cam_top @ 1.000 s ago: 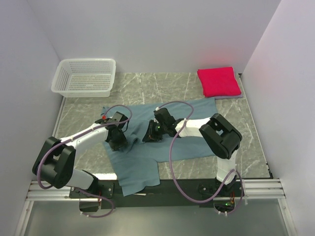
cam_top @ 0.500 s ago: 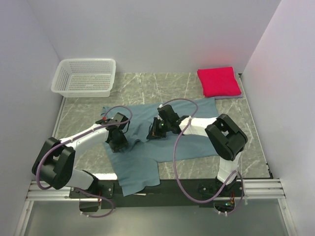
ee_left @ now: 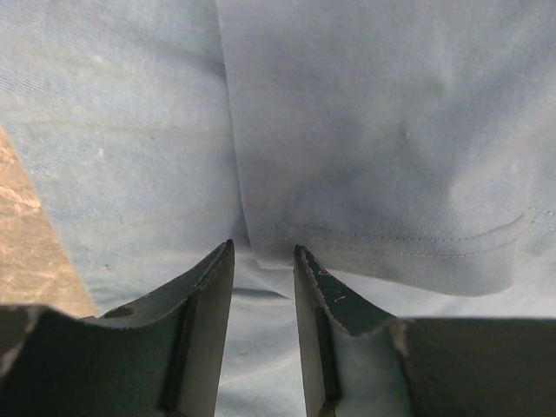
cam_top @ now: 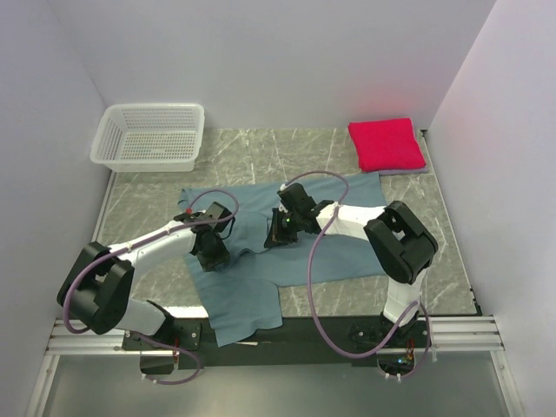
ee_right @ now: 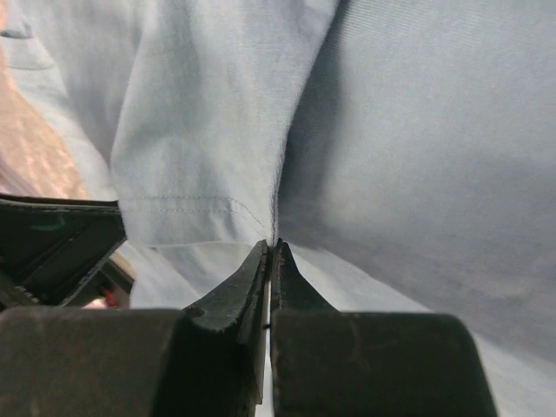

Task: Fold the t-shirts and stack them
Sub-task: Fold the tshirt

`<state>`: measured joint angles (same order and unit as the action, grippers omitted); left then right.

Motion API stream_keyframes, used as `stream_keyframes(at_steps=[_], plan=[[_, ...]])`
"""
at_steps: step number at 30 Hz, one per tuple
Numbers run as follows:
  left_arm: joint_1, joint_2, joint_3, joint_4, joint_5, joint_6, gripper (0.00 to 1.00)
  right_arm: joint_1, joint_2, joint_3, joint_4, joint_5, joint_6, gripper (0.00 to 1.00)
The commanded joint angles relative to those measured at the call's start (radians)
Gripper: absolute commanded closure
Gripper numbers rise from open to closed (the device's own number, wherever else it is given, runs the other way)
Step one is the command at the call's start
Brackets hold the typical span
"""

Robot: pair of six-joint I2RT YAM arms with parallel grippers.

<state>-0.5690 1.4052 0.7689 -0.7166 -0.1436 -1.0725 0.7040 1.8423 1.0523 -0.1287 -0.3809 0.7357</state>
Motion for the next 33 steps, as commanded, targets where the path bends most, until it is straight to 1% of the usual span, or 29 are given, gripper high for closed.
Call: stream_keyframes(at_steps=[1, 14, 19, 21, 24, 25, 27, 28, 31, 33], plan=[[-0.012, 0.003, 0.021, -0.009, -0.013, -0.029, 0.61, -0.003, -0.008, 0.049, -0.068, 0.045, -0.065, 1.0], [-0.037, 0.017, 0.0, -0.001, -0.028, -0.064, 0.63, -0.005, 0.015, 0.118, -0.176, 0.123, -0.174, 1.0], [-0.042, 0.003, -0.008, -0.018, -0.036, -0.086, 0.64, -0.005, 0.037, 0.129, -0.193, 0.114, -0.2, 1.0], [-0.043, -0.024, -0.006, -0.041, -0.054, -0.095, 0.64, -0.005, 0.035, 0.126, -0.196, 0.108, -0.202, 1.0], [-0.043, -0.069, 0.003, -0.087, -0.077, -0.107, 0.63, -0.003, 0.026, 0.123, -0.209, 0.114, -0.213, 0.92], [-0.045, -0.08, 0.006, -0.098, -0.086, -0.109, 0.63, -0.003, 0.021, 0.123, -0.215, 0.122, -0.217, 0.86], [-0.045, -0.107, 0.007, -0.119, -0.09, -0.11, 0.62, 0.0, 0.002, 0.124, -0.236, 0.131, -0.225, 0.78], [-0.043, -0.117, 0.006, -0.141, -0.09, -0.113, 0.6, 0.002, -0.008, 0.123, -0.242, 0.148, -0.231, 0.72], [-0.045, -0.164, -0.006, -0.197, -0.097, -0.122, 0.55, 0.005, -0.064, 0.101, -0.275, 0.189, -0.245, 0.63], [-0.043, -0.202, -0.02, -0.225, -0.103, -0.138, 0.52, 0.005, -0.115, 0.072, -0.285, 0.217, -0.248, 0.6]])
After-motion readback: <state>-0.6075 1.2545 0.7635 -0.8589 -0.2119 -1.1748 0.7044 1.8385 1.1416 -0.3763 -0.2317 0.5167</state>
